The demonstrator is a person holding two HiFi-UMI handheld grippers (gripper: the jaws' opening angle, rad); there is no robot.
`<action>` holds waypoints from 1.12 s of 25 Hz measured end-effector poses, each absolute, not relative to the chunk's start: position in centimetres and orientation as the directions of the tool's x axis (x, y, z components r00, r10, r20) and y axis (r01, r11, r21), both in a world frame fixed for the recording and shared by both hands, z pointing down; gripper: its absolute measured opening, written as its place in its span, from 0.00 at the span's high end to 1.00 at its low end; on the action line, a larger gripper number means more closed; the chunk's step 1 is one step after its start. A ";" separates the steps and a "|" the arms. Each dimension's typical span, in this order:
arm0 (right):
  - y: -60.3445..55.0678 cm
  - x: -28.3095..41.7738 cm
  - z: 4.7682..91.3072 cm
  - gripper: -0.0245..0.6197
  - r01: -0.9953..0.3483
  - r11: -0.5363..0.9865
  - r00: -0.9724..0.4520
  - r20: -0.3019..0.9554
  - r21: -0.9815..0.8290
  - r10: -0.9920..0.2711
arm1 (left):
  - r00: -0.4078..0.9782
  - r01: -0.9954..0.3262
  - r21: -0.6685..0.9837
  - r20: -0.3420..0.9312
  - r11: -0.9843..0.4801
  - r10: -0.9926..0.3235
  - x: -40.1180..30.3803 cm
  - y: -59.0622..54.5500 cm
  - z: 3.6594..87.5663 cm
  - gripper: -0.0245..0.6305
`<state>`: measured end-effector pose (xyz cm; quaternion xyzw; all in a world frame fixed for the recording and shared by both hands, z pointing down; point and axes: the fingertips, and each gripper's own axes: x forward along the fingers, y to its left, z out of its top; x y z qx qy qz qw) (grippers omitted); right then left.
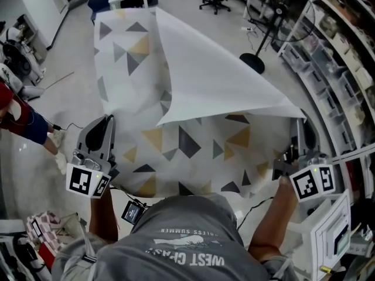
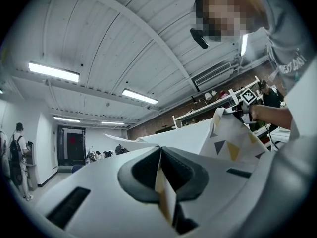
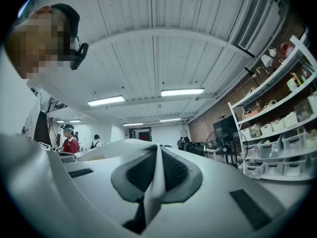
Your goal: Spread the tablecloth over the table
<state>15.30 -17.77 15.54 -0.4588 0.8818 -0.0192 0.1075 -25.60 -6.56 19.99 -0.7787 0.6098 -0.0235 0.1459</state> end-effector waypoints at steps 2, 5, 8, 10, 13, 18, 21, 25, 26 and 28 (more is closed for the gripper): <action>-19.2 15.4 15.7 0.94 -0.799 0.585 -0.564 -0.165 -0.137 -0.809 | 0.248 -0.944 -0.255 -0.134 -0.208 -0.959 -25.3 -7.6 20.1 0.96; -20.7 14.9 16.2 0.94 -0.794 0.591 -0.572 -0.157 -0.141 -0.805 | 0.237 -0.947 -0.249 -0.122 -0.201 -0.964 -25.8 -8.7 20.6 0.96; -22.1 14.8 17.2 0.94 -0.792 0.591 -0.575 -0.140 -0.151 -0.806 | 0.225 -0.951 -0.240 -0.104 -0.196 -0.969 -26.1 -9.6 21.6 0.96; -23.8 16.0 17.7 0.94 -0.793 0.587 -0.573 -0.128 -0.161 -0.809 | 0.220 -0.953 -0.235 -0.091 -0.194 -0.971 -25.3 -11.2 22.0 0.96; -26.2 16.9 18.7 0.94 -0.797 0.580 -0.571 -0.104 -0.169 -0.814 | 0.218 -0.953 -0.230 -0.066 -0.198 -0.974 -24.6 -13.6 22.8 0.96; -28.9 17.2 21.3 0.94 -0.802 0.561 -0.563 -0.053 -0.204 -0.825 | 0.219 -0.954 -0.210 -0.009 -0.212 -0.976 -24.9 -16.4 25.1 0.96; -30.7 17.5 23.4 0.94 -0.804 0.546 -0.557 -0.022 -0.236 -0.830 | 0.218 -0.956 -0.194 0.027 -0.219 -0.976 -24.9 -18.1 26.9 0.96; -33.2 17.5 26.4 0.94 -0.801 0.529 -0.556 0.022 -0.282 -0.831 | 0.217 -0.958 -0.176 0.083 -0.228 -0.973 -25.0 -20.7 29.5 0.96; -33.9 17.5 27.3 0.94 -0.800 0.524 -0.556 0.034 -0.293 -0.830 | 0.217 -0.958 -0.171 0.097 -0.231 -0.971 -25.0 -21.3 30.2 0.96; -35.2 17.6 29.0 0.94 -0.801 0.511 -0.553 0.060 -0.312 -0.831 | 0.218 -0.958 -0.164 0.124 -0.237 -0.968 -25.0 -22.5 31.7 0.96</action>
